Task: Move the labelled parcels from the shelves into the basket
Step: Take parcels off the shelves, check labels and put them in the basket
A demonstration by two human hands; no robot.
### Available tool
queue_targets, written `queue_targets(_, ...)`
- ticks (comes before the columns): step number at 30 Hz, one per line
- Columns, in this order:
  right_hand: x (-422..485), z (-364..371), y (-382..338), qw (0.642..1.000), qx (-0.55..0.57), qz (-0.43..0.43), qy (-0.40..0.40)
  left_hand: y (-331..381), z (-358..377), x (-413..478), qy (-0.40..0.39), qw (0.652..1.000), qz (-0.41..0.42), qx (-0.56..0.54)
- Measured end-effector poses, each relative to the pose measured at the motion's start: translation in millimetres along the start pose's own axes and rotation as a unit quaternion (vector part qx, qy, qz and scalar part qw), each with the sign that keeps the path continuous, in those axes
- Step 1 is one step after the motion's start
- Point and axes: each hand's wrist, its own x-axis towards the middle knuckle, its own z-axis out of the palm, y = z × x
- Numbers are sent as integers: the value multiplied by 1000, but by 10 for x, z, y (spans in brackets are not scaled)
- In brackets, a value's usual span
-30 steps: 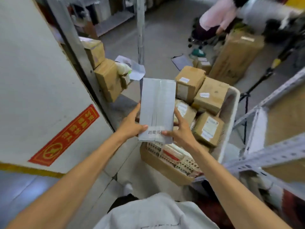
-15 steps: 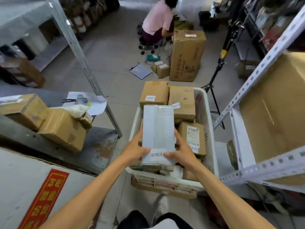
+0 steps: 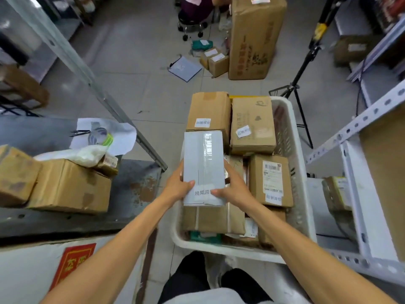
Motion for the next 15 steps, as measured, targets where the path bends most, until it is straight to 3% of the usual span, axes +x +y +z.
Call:
queue_targets(8,426,307,-38,996,28,27,81,-132,-280,450,4,997,32,70)
queue_targets(15,565,356,-77,994,5,55,89,-295,-286,662,13,999,35,22)
